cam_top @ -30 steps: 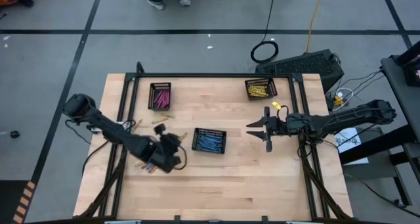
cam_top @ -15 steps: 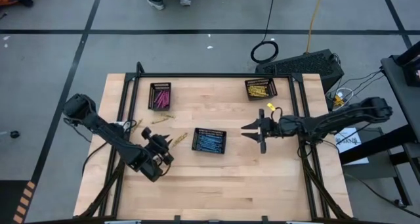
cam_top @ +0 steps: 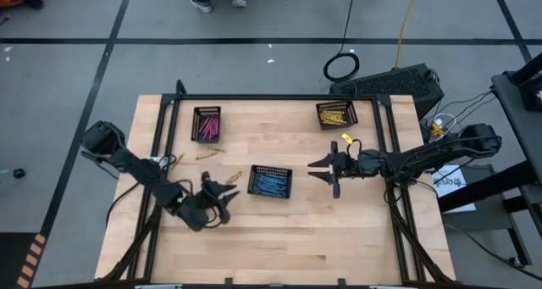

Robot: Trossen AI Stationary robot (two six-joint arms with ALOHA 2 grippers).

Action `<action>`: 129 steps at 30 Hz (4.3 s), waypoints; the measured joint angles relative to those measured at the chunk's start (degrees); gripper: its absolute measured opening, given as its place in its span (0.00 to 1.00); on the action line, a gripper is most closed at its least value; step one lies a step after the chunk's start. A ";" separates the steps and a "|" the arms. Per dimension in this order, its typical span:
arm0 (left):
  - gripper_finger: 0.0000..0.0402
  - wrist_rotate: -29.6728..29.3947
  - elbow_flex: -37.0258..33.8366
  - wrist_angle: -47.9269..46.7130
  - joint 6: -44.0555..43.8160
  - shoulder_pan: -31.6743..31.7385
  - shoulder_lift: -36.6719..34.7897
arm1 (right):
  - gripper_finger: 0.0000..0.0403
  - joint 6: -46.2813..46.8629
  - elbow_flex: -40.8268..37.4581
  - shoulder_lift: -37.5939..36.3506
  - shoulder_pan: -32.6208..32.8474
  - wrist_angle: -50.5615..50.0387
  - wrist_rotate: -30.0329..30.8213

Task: Sort crayons
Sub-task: Put the yellow crayon into the top right black bin

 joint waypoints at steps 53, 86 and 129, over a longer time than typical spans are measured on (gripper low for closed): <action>0.14 20.54 -2.26 -13.38 2.23 11.47 -11.54 | 0.26 1.05 0.00 0.42 0.00 2.43 0.20; 0.09 19.39 -2.02 -19.73 -18.19 6.72 4.86 | 0.26 0.39 0.00 0.42 -0.02 2.40 0.22; 0.00 51.33 -9.47 37.08 57.87 59.01 -16.17 | 0.26 -5.70 21.22 20.65 -29.11 -10.40 -21.01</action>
